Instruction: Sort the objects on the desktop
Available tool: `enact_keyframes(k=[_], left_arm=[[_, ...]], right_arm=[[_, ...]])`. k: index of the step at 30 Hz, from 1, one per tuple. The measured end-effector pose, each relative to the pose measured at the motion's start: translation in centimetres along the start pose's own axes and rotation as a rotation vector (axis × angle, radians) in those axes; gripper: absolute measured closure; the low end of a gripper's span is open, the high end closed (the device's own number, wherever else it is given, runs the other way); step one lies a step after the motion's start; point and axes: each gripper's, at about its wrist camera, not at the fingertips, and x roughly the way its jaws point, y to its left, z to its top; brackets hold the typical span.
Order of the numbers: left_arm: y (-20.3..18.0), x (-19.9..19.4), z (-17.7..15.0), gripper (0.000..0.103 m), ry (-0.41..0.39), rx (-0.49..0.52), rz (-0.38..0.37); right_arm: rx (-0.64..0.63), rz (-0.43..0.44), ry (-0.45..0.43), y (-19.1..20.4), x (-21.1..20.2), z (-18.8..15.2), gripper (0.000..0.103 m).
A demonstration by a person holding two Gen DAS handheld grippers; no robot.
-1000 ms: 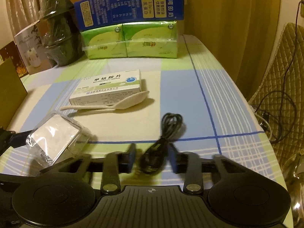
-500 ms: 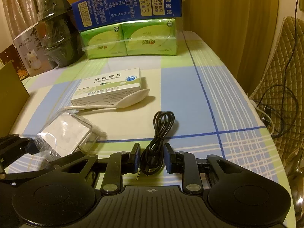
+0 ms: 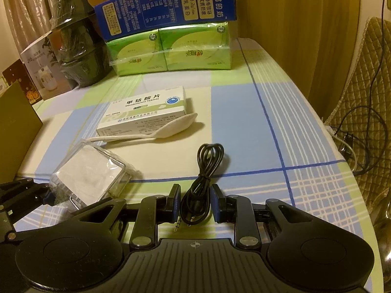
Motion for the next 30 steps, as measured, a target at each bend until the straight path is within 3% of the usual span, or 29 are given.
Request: enact_keyframes(k=[8,13,30], left_arm=[[0.3,0.4,-0.4,0.064,-0.002,-0.024,0.011],[0.3,0.4,-0.2,0.073,0.009,-0.045,-0.007],[0.3,-2.1,0.6,0.074,-0.004,-0.079,-0.026]], right_arm=[[0.000,0.005,0.004,0.0,0.1,0.0,0.080],[0.004,0.003,0.000,0.0,0.0,0.1,0.081],[0.006,0.002,-0.055,0.1,-3.6,0.7,0.081]])
